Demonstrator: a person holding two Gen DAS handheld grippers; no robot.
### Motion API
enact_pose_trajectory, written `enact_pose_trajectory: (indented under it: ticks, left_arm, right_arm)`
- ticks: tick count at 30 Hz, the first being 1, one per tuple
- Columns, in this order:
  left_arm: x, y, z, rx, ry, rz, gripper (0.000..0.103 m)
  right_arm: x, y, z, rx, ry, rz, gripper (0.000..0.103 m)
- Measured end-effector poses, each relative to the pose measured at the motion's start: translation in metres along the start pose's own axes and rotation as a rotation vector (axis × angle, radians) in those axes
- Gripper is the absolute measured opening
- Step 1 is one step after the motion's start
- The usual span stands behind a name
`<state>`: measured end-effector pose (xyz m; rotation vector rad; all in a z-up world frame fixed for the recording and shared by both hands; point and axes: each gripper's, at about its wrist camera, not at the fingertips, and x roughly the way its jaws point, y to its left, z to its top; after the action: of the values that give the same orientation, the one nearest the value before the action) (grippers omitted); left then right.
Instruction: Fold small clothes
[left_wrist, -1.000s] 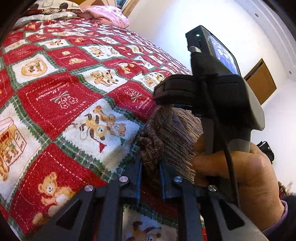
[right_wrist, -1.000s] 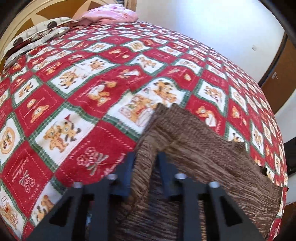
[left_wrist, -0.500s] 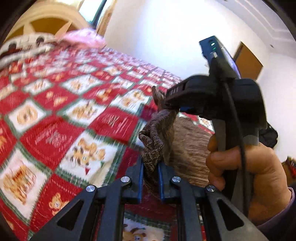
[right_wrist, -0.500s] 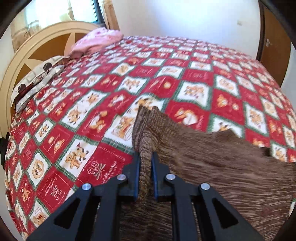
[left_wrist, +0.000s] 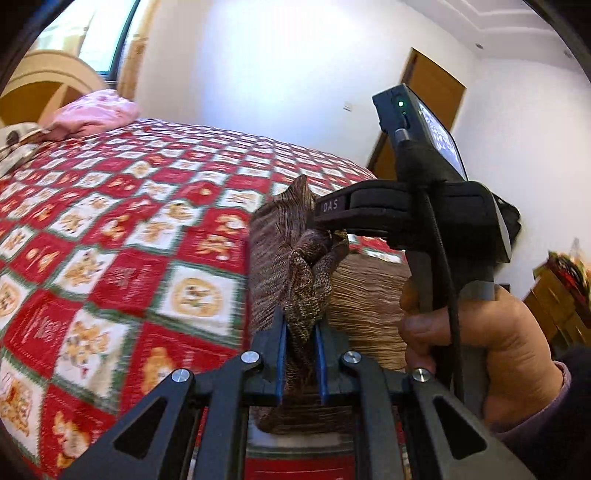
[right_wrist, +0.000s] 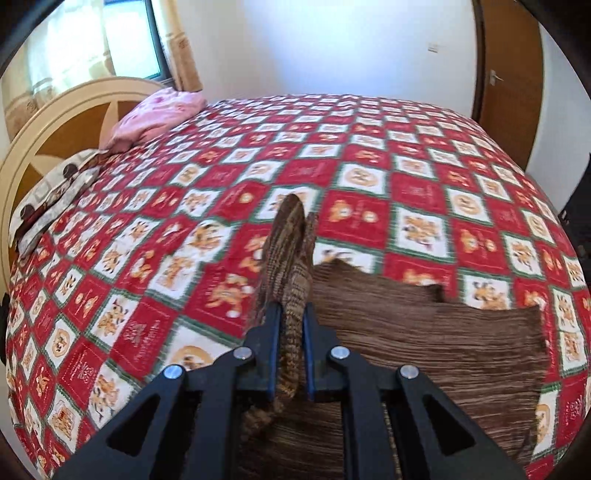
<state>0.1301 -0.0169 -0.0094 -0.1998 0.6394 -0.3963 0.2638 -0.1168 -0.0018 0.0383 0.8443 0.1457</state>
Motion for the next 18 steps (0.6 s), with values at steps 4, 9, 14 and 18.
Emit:
enact_pose_trajectory:
  ticks: [4,9,14,18]
  left_arm:
    - [0.003,-0.029,0.001,0.065,0.0,-0.044,0.013]
    - [0.011,-0.066,-0.003,0.14,0.01,-0.091,0.013]
    - [0.026,-0.096,-0.01,0.191,0.039,-0.123,0.013]
    - [0.043,-0.111,-0.018,0.205,0.081,-0.129,0.013]
  right_arm:
    - [-0.013,-0.029,-0.002,0.023,-0.018,-0.01,0.014]
    - [-0.027,-0.067,-0.007,0.038,-0.03,-0.026,0.014]
    - [-0.041,-0.099,-0.014,0.032,-0.053,-0.095,0.007]
    - [-0.052,-0.133,-0.018,0.064,-0.07,-0.12,0.007]
